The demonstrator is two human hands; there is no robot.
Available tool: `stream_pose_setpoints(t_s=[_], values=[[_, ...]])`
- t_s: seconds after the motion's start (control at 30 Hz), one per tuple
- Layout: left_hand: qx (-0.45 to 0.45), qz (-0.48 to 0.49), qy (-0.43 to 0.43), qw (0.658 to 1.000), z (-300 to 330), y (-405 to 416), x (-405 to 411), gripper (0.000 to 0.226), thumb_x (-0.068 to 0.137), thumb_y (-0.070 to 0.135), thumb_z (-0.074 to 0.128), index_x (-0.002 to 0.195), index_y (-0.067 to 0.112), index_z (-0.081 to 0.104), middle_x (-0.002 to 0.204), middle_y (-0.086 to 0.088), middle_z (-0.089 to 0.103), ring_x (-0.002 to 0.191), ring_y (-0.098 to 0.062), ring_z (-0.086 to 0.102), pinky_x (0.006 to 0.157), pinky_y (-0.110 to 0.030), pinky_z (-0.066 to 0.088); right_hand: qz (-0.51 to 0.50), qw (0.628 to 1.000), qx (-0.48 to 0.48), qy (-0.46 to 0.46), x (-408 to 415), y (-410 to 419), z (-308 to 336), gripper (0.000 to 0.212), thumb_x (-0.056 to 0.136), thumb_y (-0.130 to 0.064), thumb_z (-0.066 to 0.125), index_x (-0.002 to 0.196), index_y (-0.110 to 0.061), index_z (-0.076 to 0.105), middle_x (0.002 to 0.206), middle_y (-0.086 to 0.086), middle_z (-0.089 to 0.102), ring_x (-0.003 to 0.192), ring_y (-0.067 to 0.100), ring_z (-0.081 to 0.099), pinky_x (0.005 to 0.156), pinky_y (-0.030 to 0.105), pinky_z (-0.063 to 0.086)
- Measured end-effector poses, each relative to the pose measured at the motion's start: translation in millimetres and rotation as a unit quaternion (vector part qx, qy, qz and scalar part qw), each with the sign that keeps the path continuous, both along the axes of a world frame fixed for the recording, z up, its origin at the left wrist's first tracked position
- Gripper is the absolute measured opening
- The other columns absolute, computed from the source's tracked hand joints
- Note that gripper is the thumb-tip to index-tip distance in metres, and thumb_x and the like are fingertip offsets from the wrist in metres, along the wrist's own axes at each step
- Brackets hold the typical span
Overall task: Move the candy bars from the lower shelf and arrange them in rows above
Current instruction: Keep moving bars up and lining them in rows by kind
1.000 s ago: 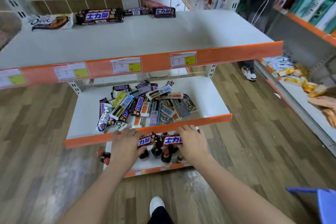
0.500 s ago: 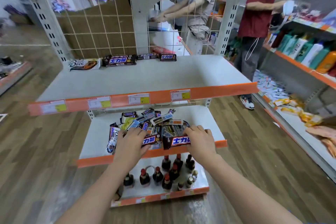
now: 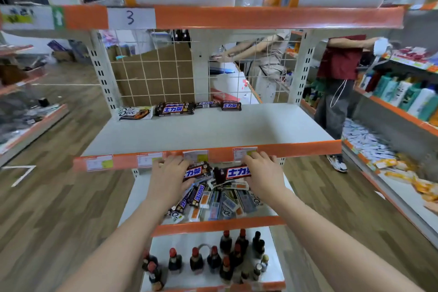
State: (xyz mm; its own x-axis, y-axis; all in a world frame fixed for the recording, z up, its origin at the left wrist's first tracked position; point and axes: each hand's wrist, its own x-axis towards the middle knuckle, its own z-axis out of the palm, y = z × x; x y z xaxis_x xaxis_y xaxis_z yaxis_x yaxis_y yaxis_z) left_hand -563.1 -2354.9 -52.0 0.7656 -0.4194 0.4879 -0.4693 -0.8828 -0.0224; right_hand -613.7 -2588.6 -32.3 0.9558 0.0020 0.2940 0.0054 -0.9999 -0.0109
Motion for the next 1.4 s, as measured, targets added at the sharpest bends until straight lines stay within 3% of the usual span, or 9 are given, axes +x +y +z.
stream_pose_setpoints(t_s=[0.2, 0.4, 0.73, 0.9, 1.03, 1.23, 1.4], values=[[-0.006, 0.009, -0.022, 1.000, 36, 2, 22, 0.037, 0.062, 0.038, 0.083, 0.092, 0.023, 0.068, 0.085, 0.005, 0.066, 0.082, -0.021, 0.061, 0.074, -0.040, 0.040, 0.008, 0.999, 0.001, -0.039, 31, 10, 27, 0.031, 0.086, -0.013, 0.058, 0.115, -0.025, 0.055, 0.114, -0.004, 0.059, 0.109, 0.022, 0.051, 0.086, 0.033, 0.035], [-0.024, 0.030, -0.024, 0.999, 60, 5, 51, 0.034, 0.076, 0.037, 0.072, 0.106, 0.022, 0.065, 0.100, 0.002, 0.065, 0.099, -0.023, 0.057, 0.087, -0.043, 0.032, 0.012, 0.999, -0.022, -0.047, 67, 11, 40, 0.033, 0.082, -0.013, 0.062, 0.113, -0.022, 0.056, 0.110, -0.003, 0.058, 0.105, 0.022, 0.050, 0.081, 0.033, 0.035], [-0.020, 0.050, 0.003, 0.999, 57, 15, 100, 0.035, 0.082, 0.041, 0.065, 0.113, 0.025, 0.062, 0.108, 0.003, 0.062, 0.108, -0.021, 0.052, 0.091, -0.040, 0.027, 0.037, 0.999, -0.022, -0.013, 118, 12, 48, 0.032, 0.087, -0.030, 0.062, 0.117, -0.021, 0.054, 0.114, -0.001, 0.056, 0.109, 0.022, 0.050, 0.090, 0.035, 0.035], [-0.013, 0.046, -0.002, 0.999, 50, 19, 129, 0.032, 0.075, 0.036, 0.073, 0.103, 0.023, 0.066, 0.098, 0.001, 0.066, 0.099, -0.024, 0.058, 0.085, -0.043, 0.033, 0.040, 0.997, -0.035, -0.064, 149, 16, 38, 0.031, 0.073, -0.034, 0.075, 0.098, -0.021, 0.063, 0.093, -0.003, 0.062, 0.089, 0.019, 0.057, 0.078, 0.032, 0.040], [-0.020, 0.052, 0.001, 0.998, 48, 23, 155, 0.032, 0.073, 0.034, 0.076, 0.101, 0.022, 0.067, 0.098, 0.002, 0.066, 0.099, -0.025, 0.059, 0.084, -0.044, 0.035, 0.059, 0.998, -0.026, 0.000, 178, 20, 36, 0.029, 0.086, -0.033, 0.061, 0.112, -0.021, 0.056, 0.106, -0.001, 0.057, 0.102, 0.020, 0.053, 0.085, 0.033, 0.034], [-0.005, 0.085, 0.024, 0.996, 47, 40, 196, 0.038, 0.080, 0.040, 0.067, 0.113, 0.023, 0.063, 0.112, 0.001, 0.063, 0.113, -0.024, 0.051, 0.093, -0.044, 0.030, 0.074, 0.997, -0.028, 0.000, 228, 41, 35, 0.032, 0.084, -0.033, 0.064, 0.113, -0.022, 0.057, 0.109, -0.002, 0.059, 0.108, 0.019, 0.052, 0.090, 0.034, 0.035], [-0.011, 0.105, 0.028, 0.994, 48, 56, 221, 0.039, 0.082, 0.040, 0.066, 0.117, 0.024, 0.062, 0.113, 0.000, 0.062, 0.112, -0.024, 0.051, 0.094, -0.044, 0.029, 0.101, 0.995, -0.007, 0.005, 263, 63, 33, 0.035, 0.083, -0.033, 0.066, 0.115, -0.022, 0.057, 0.113, -0.002, 0.059, 0.112, 0.019, 0.051, 0.095, 0.036, 0.034]])
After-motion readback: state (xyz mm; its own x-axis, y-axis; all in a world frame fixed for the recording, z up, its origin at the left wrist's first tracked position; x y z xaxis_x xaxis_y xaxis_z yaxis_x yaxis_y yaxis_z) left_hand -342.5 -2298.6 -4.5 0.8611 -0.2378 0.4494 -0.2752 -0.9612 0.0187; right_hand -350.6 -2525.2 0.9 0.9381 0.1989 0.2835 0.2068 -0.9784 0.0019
